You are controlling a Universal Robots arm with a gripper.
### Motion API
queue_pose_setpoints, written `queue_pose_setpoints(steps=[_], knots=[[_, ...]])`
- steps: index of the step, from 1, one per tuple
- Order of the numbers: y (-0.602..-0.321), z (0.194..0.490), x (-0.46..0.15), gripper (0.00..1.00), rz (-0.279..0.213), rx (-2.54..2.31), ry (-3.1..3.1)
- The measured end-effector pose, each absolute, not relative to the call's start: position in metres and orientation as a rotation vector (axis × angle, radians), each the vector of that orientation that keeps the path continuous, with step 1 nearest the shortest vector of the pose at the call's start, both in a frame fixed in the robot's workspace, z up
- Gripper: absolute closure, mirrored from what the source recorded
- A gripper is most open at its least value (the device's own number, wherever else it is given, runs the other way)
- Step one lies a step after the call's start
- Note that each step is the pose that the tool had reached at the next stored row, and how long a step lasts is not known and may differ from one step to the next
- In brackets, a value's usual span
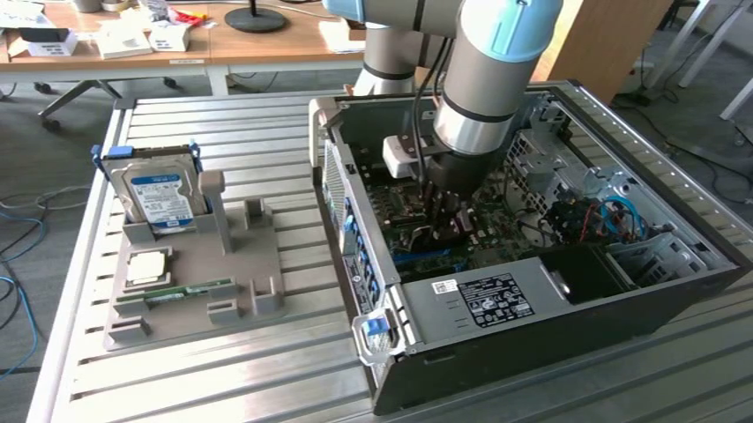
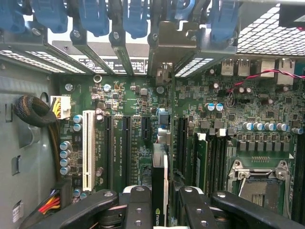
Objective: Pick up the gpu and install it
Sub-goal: 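Insert the gpu into the slot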
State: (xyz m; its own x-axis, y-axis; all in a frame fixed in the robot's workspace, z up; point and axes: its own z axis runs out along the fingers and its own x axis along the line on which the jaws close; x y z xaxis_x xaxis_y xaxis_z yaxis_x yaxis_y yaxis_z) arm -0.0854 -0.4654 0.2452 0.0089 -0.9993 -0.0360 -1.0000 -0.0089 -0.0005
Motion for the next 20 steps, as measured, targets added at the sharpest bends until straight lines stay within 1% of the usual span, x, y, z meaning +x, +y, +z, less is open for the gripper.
queue_pose_setpoints(steps=[20], knots=[[-0.4653, 0.2436, -0.0868, 0.73, 0.039, -2.213, 2.193]])
